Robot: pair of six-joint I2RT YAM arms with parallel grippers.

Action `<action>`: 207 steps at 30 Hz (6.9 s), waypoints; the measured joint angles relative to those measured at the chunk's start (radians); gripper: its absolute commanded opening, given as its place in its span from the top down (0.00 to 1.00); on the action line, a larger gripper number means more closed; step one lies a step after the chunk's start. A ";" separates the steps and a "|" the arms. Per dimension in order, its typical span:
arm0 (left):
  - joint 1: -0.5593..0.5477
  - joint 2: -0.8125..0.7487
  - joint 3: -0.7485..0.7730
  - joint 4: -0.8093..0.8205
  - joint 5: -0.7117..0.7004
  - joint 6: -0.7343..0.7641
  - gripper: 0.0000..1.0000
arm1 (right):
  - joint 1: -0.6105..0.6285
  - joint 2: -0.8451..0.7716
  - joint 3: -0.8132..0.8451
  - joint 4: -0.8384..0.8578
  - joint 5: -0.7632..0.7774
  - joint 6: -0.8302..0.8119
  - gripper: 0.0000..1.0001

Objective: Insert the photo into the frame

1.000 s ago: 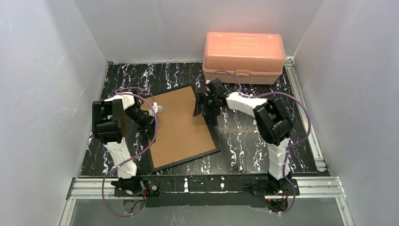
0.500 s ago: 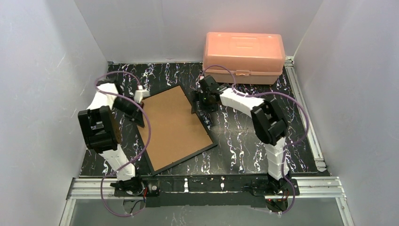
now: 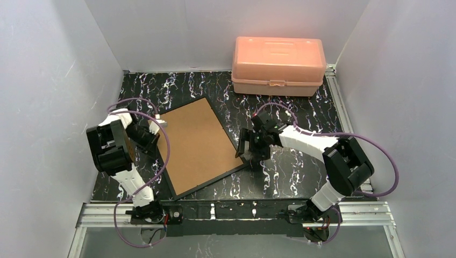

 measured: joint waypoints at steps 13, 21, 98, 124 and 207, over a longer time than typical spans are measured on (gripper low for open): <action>-0.313 -0.032 -0.109 0.093 0.000 -0.091 1.00 | -0.002 -0.134 -0.188 0.093 -0.062 0.196 0.02; -0.366 -0.029 0.073 -0.112 0.093 -0.116 0.90 | -0.071 -0.174 -0.190 0.060 -0.013 0.211 0.02; -0.056 0.445 0.602 0.087 0.241 -0.452 0.82 | -0.277 0.009 -0.192 0.295 -0.124 0.226 0.07; -0.016 0.254 0.361 -0.025 0.306 -0.426 0.69 | -0.463 -0.022 -0.144 0.306 -0.266 0.126 0.22; -0.050 0.327 0.361 0.024 0.211 -0.447 1.00 | -0.418 0.037 -0.227 0.473 -0.296 0.155 0.26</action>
